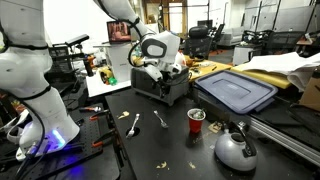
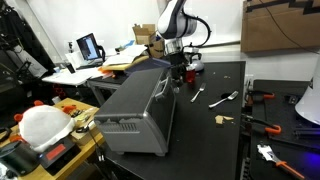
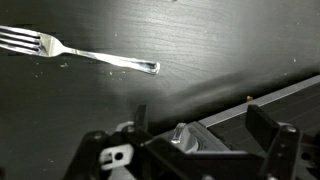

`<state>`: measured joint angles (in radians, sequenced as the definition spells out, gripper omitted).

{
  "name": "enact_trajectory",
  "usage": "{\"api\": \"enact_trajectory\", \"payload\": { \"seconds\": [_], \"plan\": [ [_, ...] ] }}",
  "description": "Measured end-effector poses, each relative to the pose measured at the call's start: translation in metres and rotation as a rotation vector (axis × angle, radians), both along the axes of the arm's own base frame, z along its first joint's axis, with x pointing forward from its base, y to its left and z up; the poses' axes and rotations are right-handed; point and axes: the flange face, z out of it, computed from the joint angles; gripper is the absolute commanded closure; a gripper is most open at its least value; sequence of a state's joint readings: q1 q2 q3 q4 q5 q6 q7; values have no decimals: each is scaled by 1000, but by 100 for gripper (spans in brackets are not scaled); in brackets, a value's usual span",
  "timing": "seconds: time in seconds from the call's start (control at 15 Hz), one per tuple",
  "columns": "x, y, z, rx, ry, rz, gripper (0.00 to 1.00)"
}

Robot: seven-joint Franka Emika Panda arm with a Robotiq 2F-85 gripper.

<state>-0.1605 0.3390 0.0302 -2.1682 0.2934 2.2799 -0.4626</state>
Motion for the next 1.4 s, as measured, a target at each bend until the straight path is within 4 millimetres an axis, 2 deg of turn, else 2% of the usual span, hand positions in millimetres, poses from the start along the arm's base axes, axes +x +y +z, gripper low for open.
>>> {"api": "enact_trajectory", "payload": {
  "seconds": [1.0,1.4],
  "plan": [
    [11,-17,-25,-9,-26,-34,0],
    [13,-25,-35,24,-42,54,0]
  ]
}}
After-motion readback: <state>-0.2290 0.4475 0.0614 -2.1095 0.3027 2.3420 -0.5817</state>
